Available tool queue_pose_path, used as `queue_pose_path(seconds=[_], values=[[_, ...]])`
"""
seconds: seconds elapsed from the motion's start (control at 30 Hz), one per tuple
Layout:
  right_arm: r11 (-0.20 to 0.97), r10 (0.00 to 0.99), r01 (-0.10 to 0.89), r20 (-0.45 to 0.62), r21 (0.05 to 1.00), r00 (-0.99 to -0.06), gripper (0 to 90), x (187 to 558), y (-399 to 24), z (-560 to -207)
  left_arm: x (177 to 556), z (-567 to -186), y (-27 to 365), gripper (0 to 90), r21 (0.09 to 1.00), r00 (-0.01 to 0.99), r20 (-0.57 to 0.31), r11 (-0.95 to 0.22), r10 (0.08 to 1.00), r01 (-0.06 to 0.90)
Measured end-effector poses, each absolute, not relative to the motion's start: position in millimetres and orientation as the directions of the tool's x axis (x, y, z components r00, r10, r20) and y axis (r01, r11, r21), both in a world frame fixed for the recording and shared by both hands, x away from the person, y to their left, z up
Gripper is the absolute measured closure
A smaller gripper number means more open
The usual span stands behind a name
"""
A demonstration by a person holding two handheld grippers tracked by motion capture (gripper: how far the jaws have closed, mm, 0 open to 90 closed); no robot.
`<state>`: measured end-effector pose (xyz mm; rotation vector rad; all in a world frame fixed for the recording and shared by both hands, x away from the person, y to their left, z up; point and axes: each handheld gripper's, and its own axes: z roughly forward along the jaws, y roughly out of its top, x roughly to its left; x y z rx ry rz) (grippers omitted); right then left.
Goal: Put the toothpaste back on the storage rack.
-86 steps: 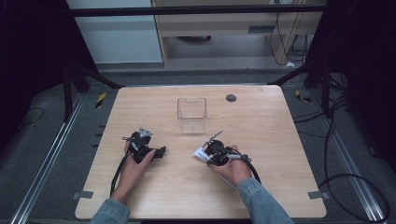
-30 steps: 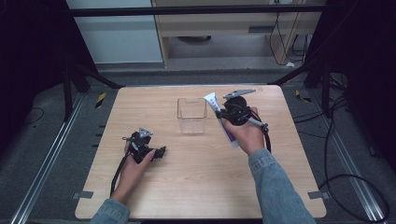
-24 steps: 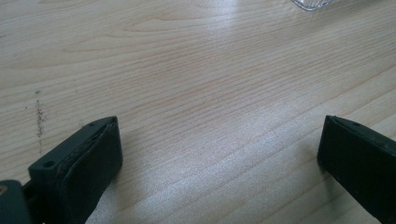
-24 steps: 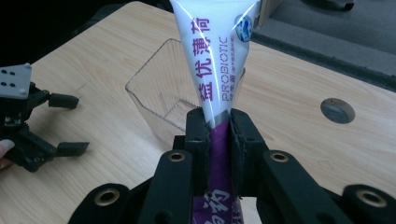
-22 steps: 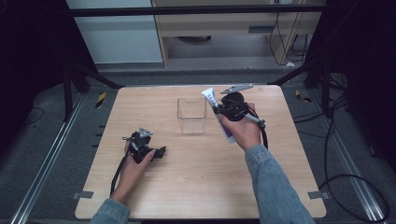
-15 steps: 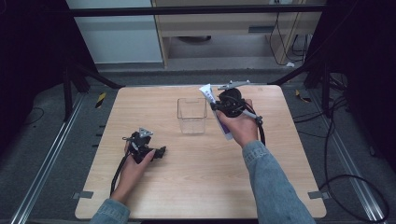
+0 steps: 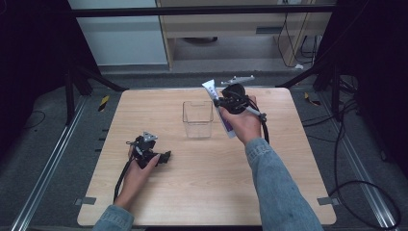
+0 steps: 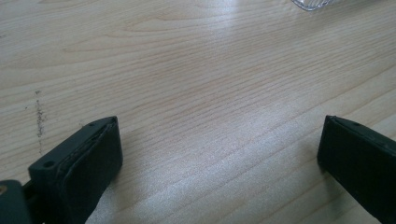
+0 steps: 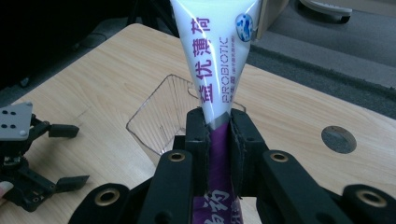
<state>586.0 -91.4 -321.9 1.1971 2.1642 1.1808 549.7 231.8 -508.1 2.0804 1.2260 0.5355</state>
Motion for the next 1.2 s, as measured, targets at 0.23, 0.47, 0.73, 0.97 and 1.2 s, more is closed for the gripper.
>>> queue_pose_path(seconds=[0.23,0.47,0.73,0.97,1.2], values=[[0.257,0.830,0.486,0.067,0.835,-0.553,79.5,589.0,-86.9,-314.6,549.8,-508.1,231.8,0.0,0.712,0.478,0.018,-0.347,0.878,0.610],[0.242,0.827,0.465,0.071,0.852,-0.558,79.5,594.3,-77.8,-304.5,549.7,-508.1,231.8,0.0,0.712,0.478,0.018,-0.347,0.878,0.610],[0.213,0.822,0.436,0.081,0.874,-0.564,79.5,608.7,-61.9,-296.6,549.7,-508.1,231.8,0.0,0.712,0.478,0.018,-0.347,0.878,0.610],[0.207,0.820,0.419,0.077,0.884,-0.567,79.5,617.6,-46.8,-290.8,549.7,-508.0,231.8,0.0,0.711,0.478,0.018,-0.347,0.878,0.611],[0.213,0.822,0.414,0.068,0.885,-0.566,79.5,627.7,-37.1,-291.7,549.7,-508.0,231.8,0.0,0.711,0.478,0.019,-0.348,0.878,0.611]])
